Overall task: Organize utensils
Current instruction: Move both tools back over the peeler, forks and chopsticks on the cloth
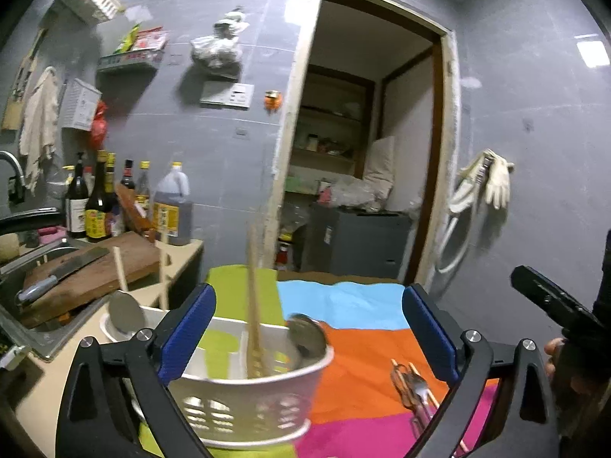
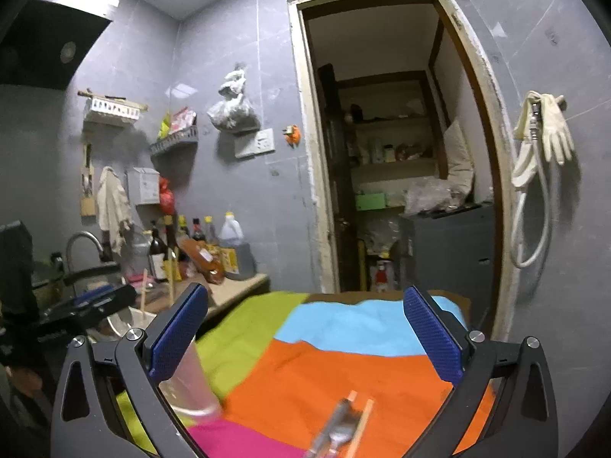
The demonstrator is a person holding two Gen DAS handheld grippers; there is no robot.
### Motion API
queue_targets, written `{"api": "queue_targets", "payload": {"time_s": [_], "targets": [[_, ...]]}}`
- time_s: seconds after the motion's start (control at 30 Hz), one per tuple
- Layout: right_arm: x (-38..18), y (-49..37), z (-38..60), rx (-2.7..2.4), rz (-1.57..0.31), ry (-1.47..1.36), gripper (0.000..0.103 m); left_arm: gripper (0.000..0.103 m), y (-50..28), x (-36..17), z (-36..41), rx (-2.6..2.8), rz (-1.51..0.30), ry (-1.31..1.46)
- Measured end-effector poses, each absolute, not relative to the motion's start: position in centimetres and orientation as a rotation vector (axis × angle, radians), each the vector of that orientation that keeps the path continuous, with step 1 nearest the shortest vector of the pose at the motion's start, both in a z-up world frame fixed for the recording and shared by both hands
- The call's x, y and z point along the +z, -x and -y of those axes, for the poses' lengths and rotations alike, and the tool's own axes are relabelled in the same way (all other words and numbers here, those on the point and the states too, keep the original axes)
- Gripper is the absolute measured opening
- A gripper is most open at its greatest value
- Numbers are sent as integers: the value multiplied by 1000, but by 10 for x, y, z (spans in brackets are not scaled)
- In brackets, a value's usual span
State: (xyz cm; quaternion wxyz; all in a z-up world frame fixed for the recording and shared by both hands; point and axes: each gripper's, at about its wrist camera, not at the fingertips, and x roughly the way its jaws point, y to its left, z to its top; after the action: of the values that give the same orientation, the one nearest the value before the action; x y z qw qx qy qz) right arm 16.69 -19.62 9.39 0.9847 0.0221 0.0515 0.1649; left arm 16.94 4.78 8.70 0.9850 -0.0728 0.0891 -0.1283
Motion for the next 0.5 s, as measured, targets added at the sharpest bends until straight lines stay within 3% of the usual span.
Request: {"api": "queue_targets", "payload": {"time_s": [0.5], "targets": [[62,-165,238,229,-216,29,103,97,-184,50,31,-364,-350,25]]}}
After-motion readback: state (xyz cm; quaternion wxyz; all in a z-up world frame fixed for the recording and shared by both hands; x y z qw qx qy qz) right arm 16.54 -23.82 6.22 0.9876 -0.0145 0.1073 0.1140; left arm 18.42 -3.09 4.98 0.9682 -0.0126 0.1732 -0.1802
